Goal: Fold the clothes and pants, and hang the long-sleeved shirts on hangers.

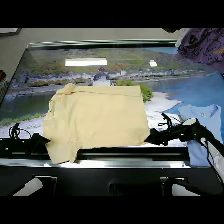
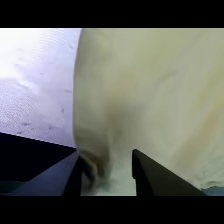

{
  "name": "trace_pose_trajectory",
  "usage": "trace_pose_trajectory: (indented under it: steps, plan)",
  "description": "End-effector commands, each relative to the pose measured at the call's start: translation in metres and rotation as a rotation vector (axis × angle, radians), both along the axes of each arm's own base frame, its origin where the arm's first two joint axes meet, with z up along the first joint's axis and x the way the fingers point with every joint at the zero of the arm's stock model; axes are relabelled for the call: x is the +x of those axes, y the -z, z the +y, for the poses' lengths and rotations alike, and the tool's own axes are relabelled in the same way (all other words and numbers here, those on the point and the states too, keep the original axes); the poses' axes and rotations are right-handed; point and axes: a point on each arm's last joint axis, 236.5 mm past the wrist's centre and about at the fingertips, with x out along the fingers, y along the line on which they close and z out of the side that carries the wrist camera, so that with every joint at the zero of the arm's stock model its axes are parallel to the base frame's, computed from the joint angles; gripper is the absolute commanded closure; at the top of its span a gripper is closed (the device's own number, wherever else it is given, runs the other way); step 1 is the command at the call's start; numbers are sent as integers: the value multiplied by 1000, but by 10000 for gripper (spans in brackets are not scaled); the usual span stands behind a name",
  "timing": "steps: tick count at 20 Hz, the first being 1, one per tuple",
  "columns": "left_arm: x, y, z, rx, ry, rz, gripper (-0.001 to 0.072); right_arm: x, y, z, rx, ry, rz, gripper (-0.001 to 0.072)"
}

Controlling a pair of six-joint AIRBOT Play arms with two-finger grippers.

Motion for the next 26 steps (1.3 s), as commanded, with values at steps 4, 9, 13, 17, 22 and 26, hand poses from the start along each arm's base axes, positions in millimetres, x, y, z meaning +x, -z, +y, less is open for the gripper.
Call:
trace_pose_trajectory:
  steps: [4, 9, 13, 17, 22, 26]
  plan:
    - [-3, -1, -12, -25, 44, 11, 685, 2, 0, 0, -1, 6, -3, 677]
    - [29, -22, -18, -36, 51, -77, 688, 44, -32, 11, 53, 66, -159, 679]
    - [121, -105, -3, 128, 118, -314, 689, 131, -101, 19, -83, -6, -448, 679]
    - [203, -284, 25, 399, 110, -672, 689, 221, -255, -2, -243, 48, -851, 679]
    - [173, -489, 43, 642, -53, -957, 689, 199, -468, -21, -363, 101, -1300, 679]
    - [98, -568, 22, 738, -101, -1099, 689, 104, -574, -28, -408, 173, -1546, 678]
